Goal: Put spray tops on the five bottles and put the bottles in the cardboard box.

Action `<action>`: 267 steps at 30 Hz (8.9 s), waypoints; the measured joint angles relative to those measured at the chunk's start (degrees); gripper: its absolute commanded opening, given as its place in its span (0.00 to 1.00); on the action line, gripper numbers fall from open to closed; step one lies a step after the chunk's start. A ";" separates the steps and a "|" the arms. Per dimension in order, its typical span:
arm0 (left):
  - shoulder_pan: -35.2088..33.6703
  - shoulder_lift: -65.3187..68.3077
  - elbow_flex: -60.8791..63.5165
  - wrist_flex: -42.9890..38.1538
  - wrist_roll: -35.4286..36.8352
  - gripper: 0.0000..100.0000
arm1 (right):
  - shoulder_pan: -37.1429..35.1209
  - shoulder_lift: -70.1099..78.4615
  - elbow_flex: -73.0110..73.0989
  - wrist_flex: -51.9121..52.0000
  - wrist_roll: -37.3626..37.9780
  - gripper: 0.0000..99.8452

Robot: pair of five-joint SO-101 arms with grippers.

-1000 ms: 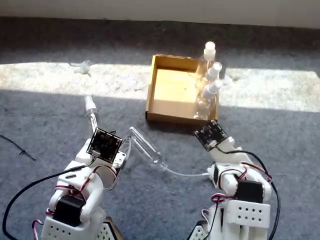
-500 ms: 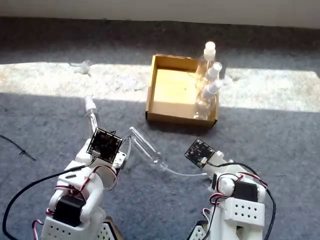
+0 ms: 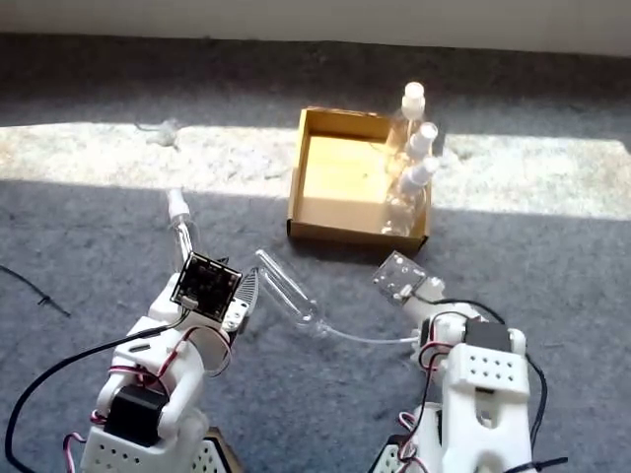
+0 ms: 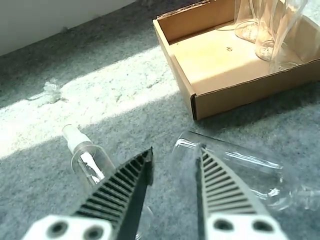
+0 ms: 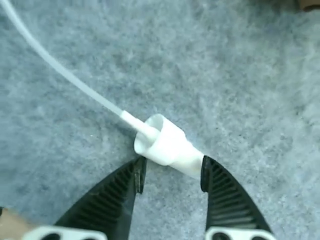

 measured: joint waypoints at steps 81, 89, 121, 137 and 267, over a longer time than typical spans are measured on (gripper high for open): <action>-5.80 0.09 2.55 -5.01 0.00 0.13 | 6.68 27.08 -19.52 8.88 15.82 0.18; -5.80 0.09 2.55 -5.01 0.00 0.13 | 6.77 26.11 -13.19 -0.97 15.82 0.05; -16.35 0.09 2.55 -8.79 0.00 0.13 | -4.92 12.75 -45.01 30.86 -6.95 0.00; -23.74 0.09 2.64 -10.29 0.00 0.13 | -45.10 59.96 -68.57 18.99 -60.13 0.06; -23.03 0.09 3.78 -11.96 0.00 0.13 | -27.69 57.05 -60.04 11.52 -68.66 0.21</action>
